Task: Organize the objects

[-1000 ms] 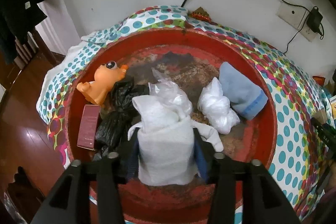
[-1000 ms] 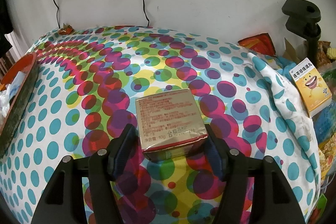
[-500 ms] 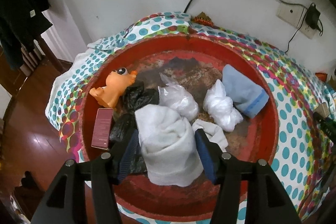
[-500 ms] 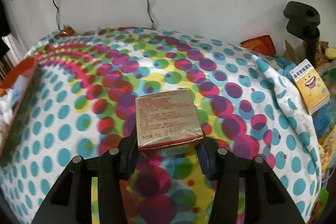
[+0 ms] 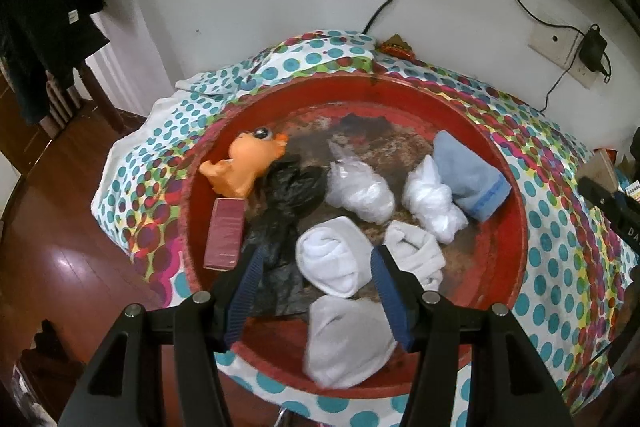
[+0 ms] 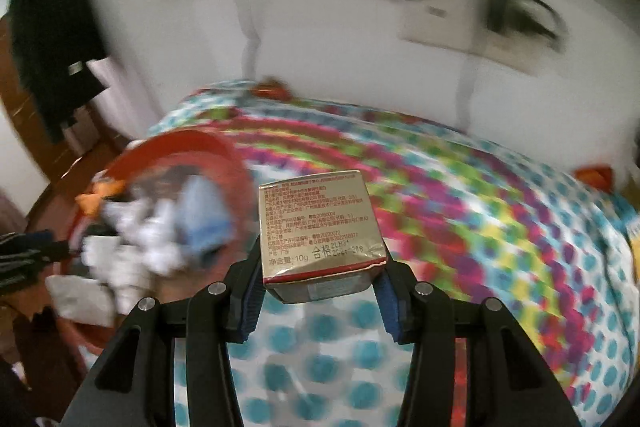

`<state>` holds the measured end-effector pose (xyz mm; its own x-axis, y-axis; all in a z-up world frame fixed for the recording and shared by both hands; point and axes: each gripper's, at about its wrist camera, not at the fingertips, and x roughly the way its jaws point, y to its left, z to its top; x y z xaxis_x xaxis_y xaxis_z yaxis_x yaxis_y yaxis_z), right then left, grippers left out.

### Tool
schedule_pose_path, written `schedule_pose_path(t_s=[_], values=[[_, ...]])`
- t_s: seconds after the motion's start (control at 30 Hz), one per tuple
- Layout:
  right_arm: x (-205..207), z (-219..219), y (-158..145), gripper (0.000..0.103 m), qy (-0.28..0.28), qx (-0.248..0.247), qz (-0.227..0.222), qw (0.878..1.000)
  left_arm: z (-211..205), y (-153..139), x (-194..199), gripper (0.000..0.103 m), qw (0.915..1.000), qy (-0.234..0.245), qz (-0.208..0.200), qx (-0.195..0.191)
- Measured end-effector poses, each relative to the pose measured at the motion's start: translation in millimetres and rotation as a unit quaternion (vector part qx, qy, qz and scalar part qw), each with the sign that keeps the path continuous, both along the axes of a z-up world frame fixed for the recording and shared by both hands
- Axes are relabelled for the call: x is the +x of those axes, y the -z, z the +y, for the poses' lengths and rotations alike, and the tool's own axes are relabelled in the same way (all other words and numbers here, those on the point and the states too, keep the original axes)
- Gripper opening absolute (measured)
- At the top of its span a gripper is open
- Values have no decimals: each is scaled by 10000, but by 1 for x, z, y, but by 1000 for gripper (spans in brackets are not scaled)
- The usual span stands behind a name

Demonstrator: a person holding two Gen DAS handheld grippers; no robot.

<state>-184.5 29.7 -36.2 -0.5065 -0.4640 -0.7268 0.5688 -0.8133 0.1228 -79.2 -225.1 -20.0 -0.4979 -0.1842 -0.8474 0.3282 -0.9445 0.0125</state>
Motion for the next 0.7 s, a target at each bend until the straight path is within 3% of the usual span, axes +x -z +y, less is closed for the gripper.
schedule_pose_path(t_s=[0.3, 0.43, 0.7], values=[[29, -118, -8, 46, -968, 139, -196, 9950, -22, -5, 16, 58, 9993, -320, 58, -174], [35, -150, 4, 46, -1104, 373, -232, 9929, -26, -8, 21, 58, 9986, -421, 110, -303], [30, -183, 26, 47, -974, 614, -354, 9927, -41, -5, 23, 58, 9982, -589, 68, 94]])
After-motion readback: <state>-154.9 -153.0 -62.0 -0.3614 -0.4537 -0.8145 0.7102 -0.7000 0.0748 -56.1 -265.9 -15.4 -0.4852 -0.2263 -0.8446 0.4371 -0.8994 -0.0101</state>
